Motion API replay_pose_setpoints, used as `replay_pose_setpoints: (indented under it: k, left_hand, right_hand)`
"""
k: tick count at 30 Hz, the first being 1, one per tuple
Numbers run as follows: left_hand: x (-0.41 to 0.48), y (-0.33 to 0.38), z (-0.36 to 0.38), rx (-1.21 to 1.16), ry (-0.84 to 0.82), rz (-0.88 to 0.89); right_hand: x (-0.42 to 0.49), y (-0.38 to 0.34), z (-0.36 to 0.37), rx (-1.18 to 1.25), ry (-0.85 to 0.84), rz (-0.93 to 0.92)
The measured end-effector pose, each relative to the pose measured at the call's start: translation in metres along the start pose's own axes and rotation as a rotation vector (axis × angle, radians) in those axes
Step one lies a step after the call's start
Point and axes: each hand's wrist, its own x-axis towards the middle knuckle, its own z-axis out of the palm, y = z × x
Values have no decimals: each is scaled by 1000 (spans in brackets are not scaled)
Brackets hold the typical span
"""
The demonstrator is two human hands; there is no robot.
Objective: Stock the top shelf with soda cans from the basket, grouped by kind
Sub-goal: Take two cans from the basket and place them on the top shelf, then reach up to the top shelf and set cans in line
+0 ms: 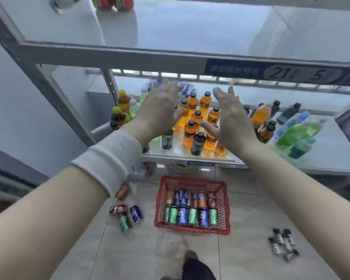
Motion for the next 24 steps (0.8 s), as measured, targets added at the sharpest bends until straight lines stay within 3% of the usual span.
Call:
replay_pose_setpoints:
  k: [3, 8, 12, 17, 24]
  left_hand:
    - [-15, 12, 31, 45, -54, 77]
    - [-22, 19, 98, 21, -164, 49]
    - [-34, 16, 169, -33, -262, -52]
    - [-64, 4, 252, -85, -406, -173]
    - [-133, -26, 428, -236, -629, -413]
  right_hand:
    - [-29, 16, 19, -75, -55, 2]
    - [-63, 66, 61, -124, -174, 48]
    - [-90, 105, 110, -131, -350, 133]
    - [-126, 141, 180, 40, -504, 326]
    - [-199, 193, 346, 221, -670, 621]
